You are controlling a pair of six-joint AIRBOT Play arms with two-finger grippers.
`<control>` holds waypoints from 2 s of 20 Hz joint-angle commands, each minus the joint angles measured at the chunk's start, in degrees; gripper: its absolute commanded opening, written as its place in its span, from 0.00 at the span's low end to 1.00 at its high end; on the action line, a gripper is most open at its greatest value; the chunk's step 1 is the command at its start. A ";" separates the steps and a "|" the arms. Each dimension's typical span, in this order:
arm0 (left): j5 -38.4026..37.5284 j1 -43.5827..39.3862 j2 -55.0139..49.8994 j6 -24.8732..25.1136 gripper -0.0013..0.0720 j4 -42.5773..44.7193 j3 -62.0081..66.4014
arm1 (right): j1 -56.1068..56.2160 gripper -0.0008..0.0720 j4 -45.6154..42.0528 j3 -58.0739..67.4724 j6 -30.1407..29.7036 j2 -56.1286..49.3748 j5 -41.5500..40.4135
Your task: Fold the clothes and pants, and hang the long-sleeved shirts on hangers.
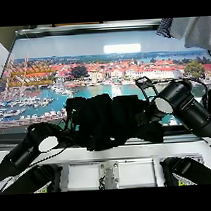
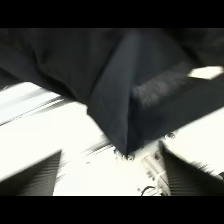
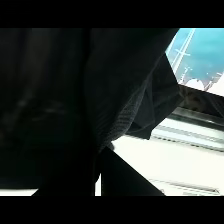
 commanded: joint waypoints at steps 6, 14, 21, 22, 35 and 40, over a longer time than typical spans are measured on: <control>-0.11 17.62 0.24 9.35 0.96 -0.48 13.55 | 0.31 0.04 0.37 -0.59 0.39 -0.02 -0.39; -1.66 39.95 -17.84 19.82 0.96 10.29 29.24 | 0.31 0.04 0.37 -0.59 0.39 -0.02 -0.37; 1.09 50.84 -37.38 20.41 0.96 31.17 44.46 | 0.31 0.04 0.37 -0.59 0.39 -0.02 -0.37; 2.05 52.26 -40.28 20.41 0.96 30.97 46.05 | 0.31 0.04 0.37 -0.59 0.39 -0.02 -0.37; 8.07 60.30 -72.65 24.37 0.96 33.92 65.48 | 0.31 0.04 0.37 -0.59 0.39 -0.13 -0.52; 10.43 62.12 -76.52 24.28 0.96 35.41 66.18 | 0.31 0.04 0.35 -0.59 0.39 -0.13 -0.52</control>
